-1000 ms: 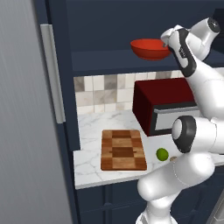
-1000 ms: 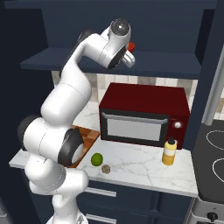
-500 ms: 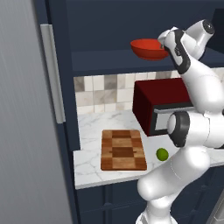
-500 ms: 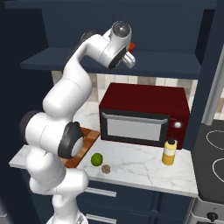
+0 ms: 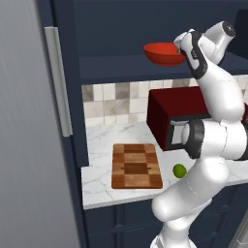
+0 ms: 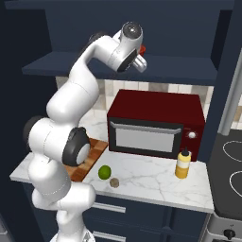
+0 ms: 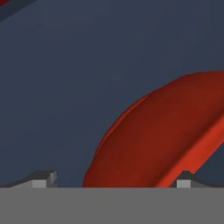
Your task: Open the cabinet. Place the bowl and condiment on the counter. Then place the lime and garlic on the cutting board.
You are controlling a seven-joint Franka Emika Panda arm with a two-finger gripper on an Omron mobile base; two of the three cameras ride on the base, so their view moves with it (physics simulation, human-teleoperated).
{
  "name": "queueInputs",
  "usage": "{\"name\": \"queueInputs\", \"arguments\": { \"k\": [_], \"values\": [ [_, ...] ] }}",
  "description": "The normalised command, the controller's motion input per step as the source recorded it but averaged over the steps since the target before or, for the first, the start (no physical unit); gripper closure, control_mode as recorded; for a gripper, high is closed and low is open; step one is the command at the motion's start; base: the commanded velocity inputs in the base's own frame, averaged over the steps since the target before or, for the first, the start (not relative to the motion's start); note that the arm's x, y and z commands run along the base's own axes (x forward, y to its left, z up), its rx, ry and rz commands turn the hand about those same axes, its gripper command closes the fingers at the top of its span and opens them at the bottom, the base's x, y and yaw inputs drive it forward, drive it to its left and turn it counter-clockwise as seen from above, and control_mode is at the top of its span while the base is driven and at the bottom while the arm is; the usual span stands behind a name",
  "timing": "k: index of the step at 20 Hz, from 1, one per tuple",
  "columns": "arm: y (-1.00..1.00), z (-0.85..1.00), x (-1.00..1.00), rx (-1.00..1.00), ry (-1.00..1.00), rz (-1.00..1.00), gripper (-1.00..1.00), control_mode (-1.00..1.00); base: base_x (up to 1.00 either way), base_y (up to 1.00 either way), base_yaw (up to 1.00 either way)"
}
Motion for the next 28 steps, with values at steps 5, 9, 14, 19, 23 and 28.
{"name": "queueInputs", "arguments": {
  "k": [5, 9, 14, 19, 23, 28],
  "values": [
    [0.00, -0.10, 0.10, 0.00, 0.02, 0.00, 1.00, -1.00, 0.00, 0.00, 0.00],
    [0.00, -0.13, 0.11, 0.00, 0.04, 0.00, 1.00, -1.00, 0.00, 0.00, 0.00],
    [0.00, -0.16, 0.21, 0.00, 0.07, 0.00, 1.00, -1.00, 0.00, 0.00, 0.00],
    [0.00, -0.16, 0.26, 0.00, 0.10, 0.00, 1.00, -1.00, 0.00, 0.00, 0.00],
    [-0.03, -0.08, 0.08, 0.00, 0.07, 0.00, 1.00, -1.00, 0.00, 0.00, 0.00],
    [-0.17, 0.00, -0.01, 0.00, 0.01, 0.00, 1.00, -1.00, 0.00, 0.00, 0.00]
  ]
}}
